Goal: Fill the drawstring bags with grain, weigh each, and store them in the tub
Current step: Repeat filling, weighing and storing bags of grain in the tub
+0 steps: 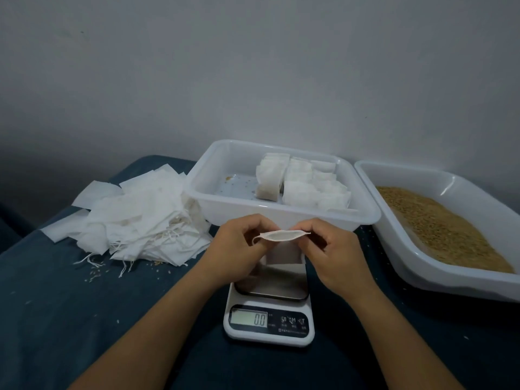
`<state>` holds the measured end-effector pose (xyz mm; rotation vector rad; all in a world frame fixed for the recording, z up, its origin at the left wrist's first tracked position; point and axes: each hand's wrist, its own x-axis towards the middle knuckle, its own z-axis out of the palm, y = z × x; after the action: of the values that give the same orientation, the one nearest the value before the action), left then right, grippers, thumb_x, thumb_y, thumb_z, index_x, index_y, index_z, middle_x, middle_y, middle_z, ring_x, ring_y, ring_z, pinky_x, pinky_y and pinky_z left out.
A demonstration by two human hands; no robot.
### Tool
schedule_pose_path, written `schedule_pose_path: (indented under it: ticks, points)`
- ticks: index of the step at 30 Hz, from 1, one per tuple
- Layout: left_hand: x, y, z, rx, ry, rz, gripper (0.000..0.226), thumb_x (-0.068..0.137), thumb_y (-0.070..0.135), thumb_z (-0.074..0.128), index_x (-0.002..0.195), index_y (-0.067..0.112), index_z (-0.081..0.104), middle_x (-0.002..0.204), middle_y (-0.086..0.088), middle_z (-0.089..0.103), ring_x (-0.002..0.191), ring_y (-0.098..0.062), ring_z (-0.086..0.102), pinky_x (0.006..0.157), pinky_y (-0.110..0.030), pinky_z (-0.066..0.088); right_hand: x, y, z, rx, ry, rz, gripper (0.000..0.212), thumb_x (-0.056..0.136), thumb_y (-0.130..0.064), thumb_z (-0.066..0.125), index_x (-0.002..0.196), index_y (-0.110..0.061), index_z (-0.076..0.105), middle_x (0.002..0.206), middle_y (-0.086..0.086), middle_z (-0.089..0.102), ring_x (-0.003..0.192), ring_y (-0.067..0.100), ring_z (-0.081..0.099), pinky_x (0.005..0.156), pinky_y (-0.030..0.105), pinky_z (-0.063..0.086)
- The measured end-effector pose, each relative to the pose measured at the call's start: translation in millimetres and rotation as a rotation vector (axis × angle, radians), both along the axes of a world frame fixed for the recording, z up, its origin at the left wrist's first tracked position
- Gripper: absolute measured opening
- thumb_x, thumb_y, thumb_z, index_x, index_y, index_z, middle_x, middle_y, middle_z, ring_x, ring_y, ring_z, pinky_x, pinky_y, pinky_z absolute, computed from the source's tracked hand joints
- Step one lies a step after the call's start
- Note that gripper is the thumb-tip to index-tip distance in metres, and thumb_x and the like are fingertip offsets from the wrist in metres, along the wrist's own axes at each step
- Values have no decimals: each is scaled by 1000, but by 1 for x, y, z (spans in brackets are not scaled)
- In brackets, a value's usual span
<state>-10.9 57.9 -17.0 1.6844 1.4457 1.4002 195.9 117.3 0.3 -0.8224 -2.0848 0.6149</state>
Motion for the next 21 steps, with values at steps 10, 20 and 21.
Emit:
schedule_pose_path:
  ticks: [10,20,21]
  points:
    - [-20,3,-4,-130,25,-37,24,86,26,81,103,40,71,85,7,76,75,-20,73,72,-37,62,-7,-3,-8,-247,38,-23,66,92,-24,80,142,-53,49,101,-16,73,87,6,75,78,22,61]
    - [-22,4,-9,-69,291,71,31,83,31,84,108,41,68,87,27,67,70,0,61,63,-9,42,-1,7,-11,-139,-161,-43,75,88,-36,83,151,-48,43,109,-25,63,102,-15,57,77,1,45]
    - [-22,4,-9,-65,293,75,31,84,31,84,110,39,68,86,27,67,72,2,60,64,-9,41,1,9,-11,-156,-159,-36,75,88,-38,82,151,-49,41,113,-28,61,105,-16,56,77,2,45]
